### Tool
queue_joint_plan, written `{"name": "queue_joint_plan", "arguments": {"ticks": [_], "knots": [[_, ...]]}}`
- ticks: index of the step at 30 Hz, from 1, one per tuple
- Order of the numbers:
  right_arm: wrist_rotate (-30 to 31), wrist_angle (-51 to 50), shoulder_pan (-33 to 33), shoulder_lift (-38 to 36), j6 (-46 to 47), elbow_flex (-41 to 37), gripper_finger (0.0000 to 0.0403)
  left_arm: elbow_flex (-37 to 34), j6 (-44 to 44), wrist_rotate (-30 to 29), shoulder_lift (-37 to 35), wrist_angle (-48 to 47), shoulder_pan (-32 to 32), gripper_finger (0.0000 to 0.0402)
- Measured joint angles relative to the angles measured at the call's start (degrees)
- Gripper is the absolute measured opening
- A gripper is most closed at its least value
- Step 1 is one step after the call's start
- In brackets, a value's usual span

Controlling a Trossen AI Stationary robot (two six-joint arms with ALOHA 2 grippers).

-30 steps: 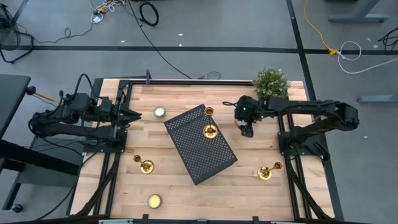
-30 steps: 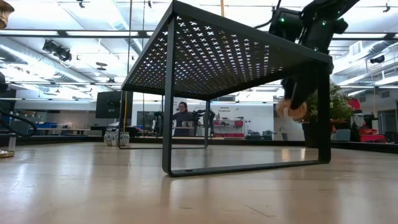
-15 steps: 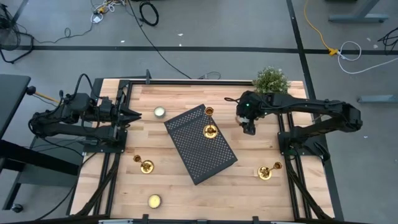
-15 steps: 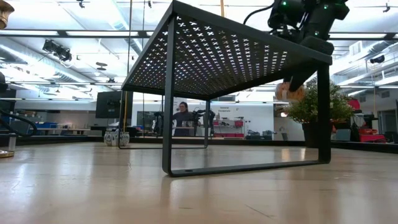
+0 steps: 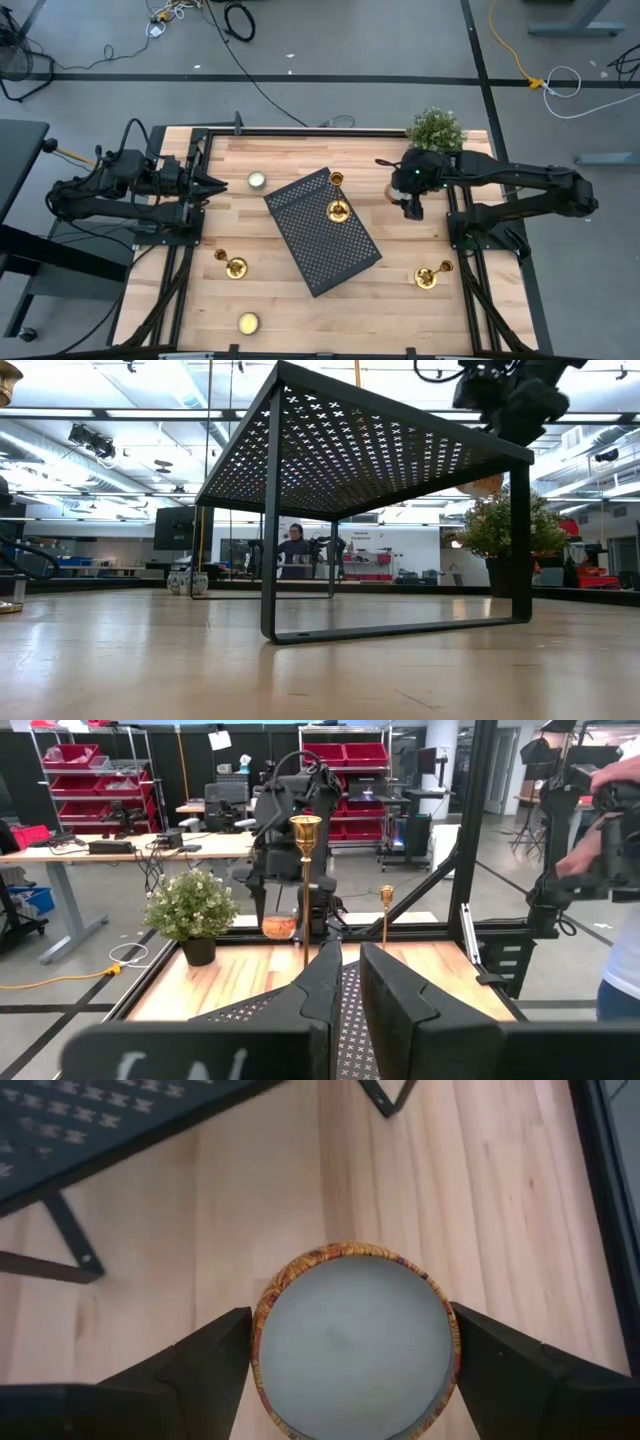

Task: Pick & Place candle stick holders
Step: Put the orange scented candle on the shelf

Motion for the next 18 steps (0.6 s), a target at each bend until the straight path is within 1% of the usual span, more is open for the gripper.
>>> {"name": "queue_joint_plan", "arguments": {"ticks": [9,18], "knots": [[-0.36,-2.76,4.76,-3.72,-1.66,0.00,0.0304,0.00,0.00,0.00,-0.01,0.00,-0.02,0.0046],[-0.19,-4.29,11.61,-3.39,-2.52,0.62,0.0304,0.00,0.00,0.00,-0.02,0.00,-0.02,0.0046]]}}
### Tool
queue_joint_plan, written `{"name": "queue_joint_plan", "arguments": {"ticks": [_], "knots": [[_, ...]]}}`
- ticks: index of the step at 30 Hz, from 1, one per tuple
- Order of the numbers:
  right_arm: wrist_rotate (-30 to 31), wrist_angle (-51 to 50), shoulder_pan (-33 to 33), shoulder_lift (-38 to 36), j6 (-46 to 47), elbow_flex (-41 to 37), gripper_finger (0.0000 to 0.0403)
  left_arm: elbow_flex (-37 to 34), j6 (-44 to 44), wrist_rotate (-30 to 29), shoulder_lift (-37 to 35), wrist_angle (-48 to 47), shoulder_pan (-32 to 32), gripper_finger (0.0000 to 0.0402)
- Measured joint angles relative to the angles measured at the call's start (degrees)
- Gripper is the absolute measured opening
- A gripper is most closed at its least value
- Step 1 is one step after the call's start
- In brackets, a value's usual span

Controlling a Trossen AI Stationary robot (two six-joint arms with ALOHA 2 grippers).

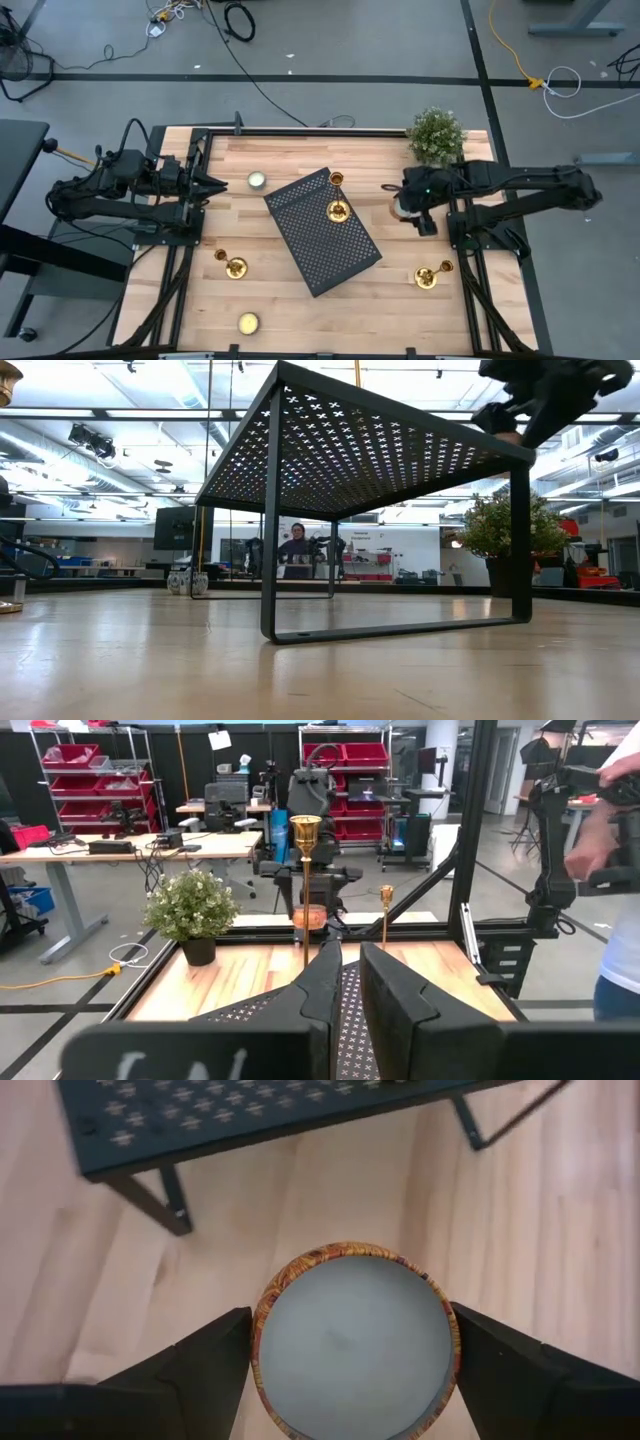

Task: Pick & Place candle stick holders
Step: Put the orange scented candle on the shelf

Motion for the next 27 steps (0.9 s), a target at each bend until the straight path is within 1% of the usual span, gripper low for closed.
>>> {"name": "queue_joint_plan", "arguments": {"ticks": [12,19,27], "knots": [[-0.01,-1.98,10.38,8.12,7.81,9.92,0.0304,0.00,0.00,0.00,0.01,0.02,0.00,0.0046],[-0.01,-2.06,16.99,13.28,7.99,14.74,0.0304,0.00,0.00,0.00,0.01,0.00,0.02,0.0046],[0.01,-2.00,22.10,20.31,7.94,19.20,0.0304,0.00,0.00,0.00,0.00,0.00,0.00,0.0046]]}}
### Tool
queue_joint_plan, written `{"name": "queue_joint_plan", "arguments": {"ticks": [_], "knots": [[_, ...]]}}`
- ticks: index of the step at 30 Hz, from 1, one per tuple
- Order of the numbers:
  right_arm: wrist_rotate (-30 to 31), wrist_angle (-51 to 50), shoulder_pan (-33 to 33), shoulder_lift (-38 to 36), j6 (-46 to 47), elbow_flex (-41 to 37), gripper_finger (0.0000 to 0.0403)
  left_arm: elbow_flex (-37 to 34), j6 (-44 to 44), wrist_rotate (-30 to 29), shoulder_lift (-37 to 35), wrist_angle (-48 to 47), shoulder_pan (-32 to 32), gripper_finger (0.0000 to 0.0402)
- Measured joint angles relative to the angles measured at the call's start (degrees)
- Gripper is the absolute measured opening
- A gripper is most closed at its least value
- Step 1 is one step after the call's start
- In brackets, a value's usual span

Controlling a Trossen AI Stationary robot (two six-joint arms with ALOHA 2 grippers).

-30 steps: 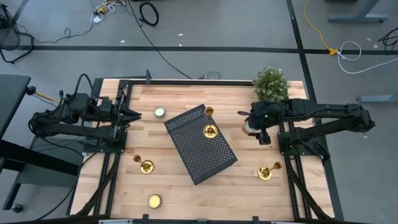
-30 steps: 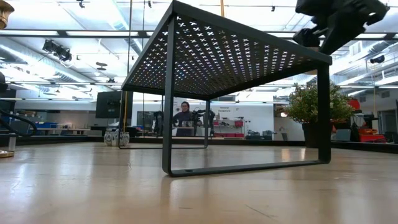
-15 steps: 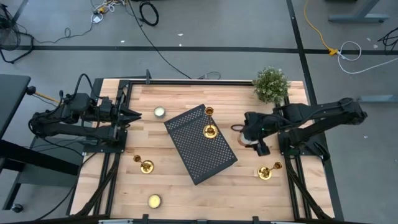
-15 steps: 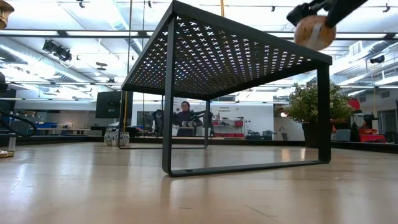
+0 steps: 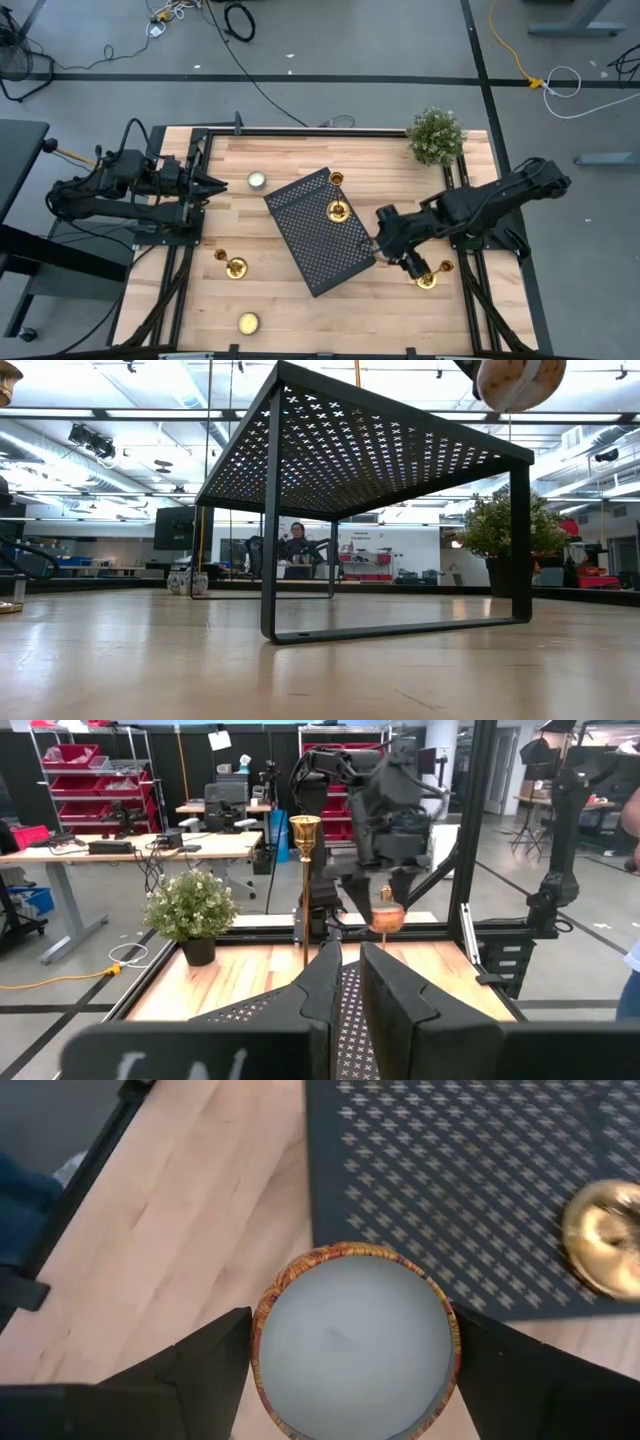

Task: Pick & Place candle stick holders
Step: Put the orange scented candle on the shelf

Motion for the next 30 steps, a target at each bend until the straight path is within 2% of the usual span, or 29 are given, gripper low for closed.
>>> {"name": "queue_joint_plan", "arguments": {"ticks": [15,21,30], "knots": [[0.00,0.41,4.32,14.81,-0.15,13.82,0.0304,0.00,0.00,0.00,0.01,-0.01,0.01,0.0046],[0.00,0.73,5.61,17.04,0.01,19.20,0.0304,0.00,0.00,0.00,0.02,-0.02,0.00,0.0046],[0.02,5.82,6.06,17.04,-0.17,19.95,0.0304,0.00,0.00,0.00,0.02,0.00,0.01,0.0046]]}}
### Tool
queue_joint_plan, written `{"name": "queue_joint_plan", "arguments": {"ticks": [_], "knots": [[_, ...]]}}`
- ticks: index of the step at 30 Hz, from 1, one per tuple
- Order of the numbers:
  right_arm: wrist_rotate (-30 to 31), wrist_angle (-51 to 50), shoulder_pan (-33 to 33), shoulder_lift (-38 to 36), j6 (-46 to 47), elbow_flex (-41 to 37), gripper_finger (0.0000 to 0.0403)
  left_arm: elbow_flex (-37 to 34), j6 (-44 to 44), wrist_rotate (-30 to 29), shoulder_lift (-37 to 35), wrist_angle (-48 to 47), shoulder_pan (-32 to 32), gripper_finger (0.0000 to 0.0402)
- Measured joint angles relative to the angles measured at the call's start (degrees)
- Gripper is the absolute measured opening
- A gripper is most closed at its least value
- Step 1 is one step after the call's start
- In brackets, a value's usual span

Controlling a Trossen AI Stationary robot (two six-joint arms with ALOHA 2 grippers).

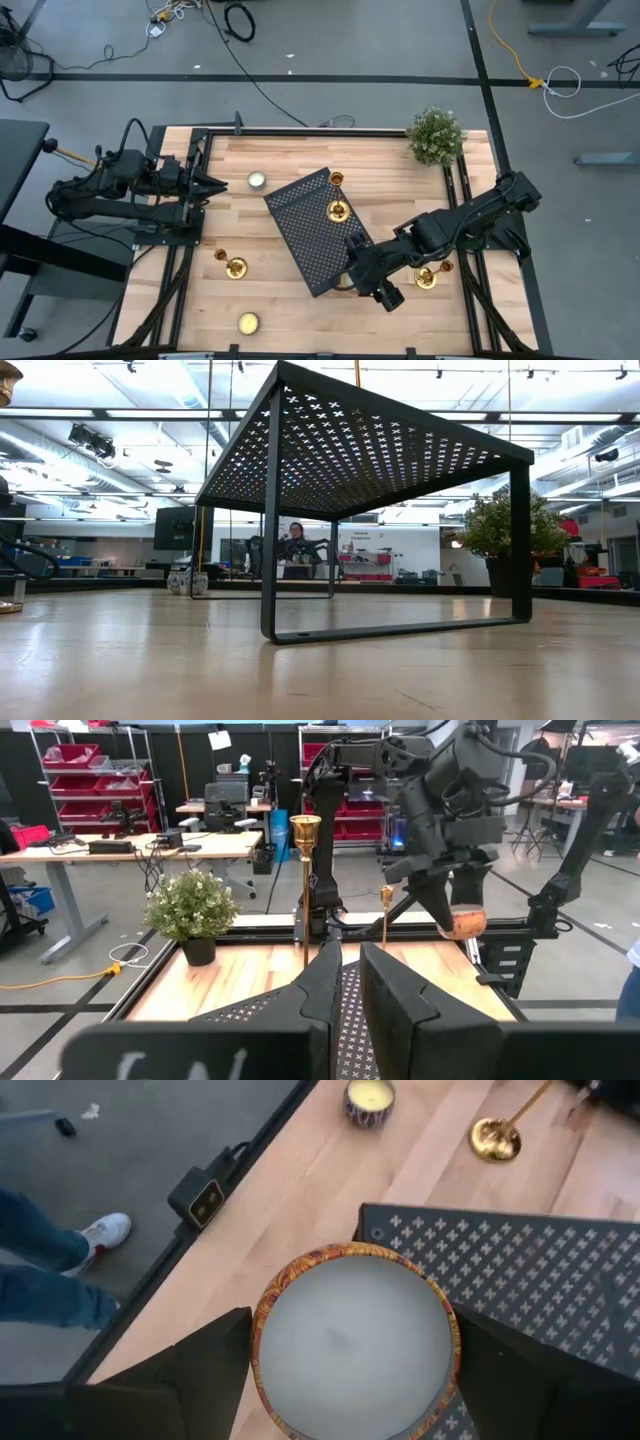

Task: Pick & Place candle stick holders
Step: Put the orange scented candle on the shelf

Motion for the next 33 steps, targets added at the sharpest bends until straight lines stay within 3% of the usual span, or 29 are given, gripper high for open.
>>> {"name": "queue_joint_plan", "arguments": {"ticks": [12,33], "knots": [[3.02,12.25,-1.14,0.30,-5.76,0.00,0.0304,0.00,0.00,0.00,-0.01,0.00,-0.01,0.0046],[2.97,13.88,-6.36,7.75,-5.90,-0.04,0.0304,0.00,0.00,0.00,-0.02,0.00,-0.01,0.0046]]}}
